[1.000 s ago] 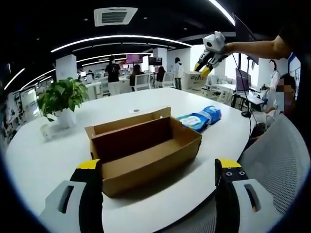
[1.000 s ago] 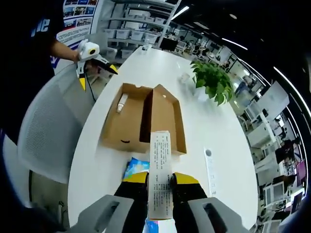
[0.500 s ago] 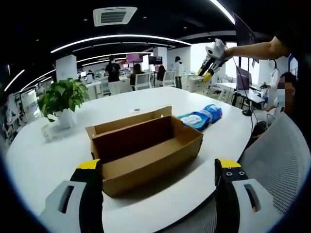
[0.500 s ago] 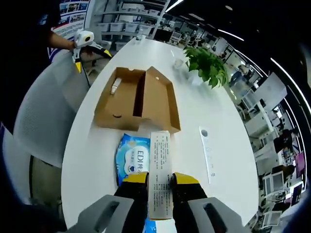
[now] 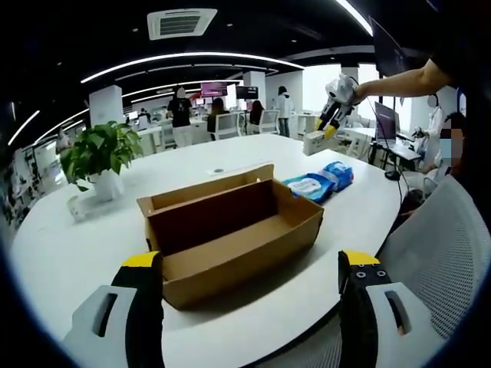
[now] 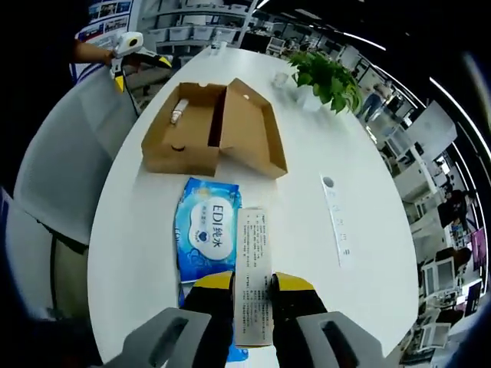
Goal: Operate the shoe box by opening the lid, removing the specified soft item, and placing it in the target area until the item is outside and the box remains undamaged.
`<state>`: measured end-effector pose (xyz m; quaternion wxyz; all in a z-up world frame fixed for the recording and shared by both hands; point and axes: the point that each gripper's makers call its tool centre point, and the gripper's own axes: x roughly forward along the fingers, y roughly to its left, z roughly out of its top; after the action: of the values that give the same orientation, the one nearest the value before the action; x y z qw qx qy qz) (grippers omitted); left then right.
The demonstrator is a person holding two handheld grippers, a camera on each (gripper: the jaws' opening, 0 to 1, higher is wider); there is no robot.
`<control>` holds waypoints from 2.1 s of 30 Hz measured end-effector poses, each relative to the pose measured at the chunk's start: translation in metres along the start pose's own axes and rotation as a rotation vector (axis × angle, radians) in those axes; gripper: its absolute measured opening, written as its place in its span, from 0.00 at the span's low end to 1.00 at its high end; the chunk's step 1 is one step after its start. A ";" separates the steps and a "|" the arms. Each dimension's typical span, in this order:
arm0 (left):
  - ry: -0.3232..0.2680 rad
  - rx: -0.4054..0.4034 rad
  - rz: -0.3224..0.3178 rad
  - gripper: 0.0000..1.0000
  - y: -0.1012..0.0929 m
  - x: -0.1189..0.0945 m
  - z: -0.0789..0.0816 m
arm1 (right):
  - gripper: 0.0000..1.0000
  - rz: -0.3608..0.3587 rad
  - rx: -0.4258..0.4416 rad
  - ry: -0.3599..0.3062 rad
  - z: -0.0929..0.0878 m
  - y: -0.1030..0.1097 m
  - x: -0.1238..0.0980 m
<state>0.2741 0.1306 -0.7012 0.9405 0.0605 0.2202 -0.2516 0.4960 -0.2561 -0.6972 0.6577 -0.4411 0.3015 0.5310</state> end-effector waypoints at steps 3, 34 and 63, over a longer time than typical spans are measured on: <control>0.005 0.001 0.004 0.99 -0.001 0.000 0.000 | 0.15 0.009 0.004 0.017 -0.012 -0.002 0.008; 0.015 -0.025 0.021 0.97 0.003 0.002 -0.001 | 0.15 0.067 -0.002 0.143 -0.086 -0.013 0.066; 0.036 -0.023 0.020 0.96 0.001 0.002 -0.004 | 0.16 0.093 -0.053 0.244 -0.117 -0.007 0.071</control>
<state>0.2749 0.1312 -0.7054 0.9395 0.0567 0.2393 -0.2386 0.5295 -0.3311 -0.8067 0.5788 -0.5053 0.3853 0.5111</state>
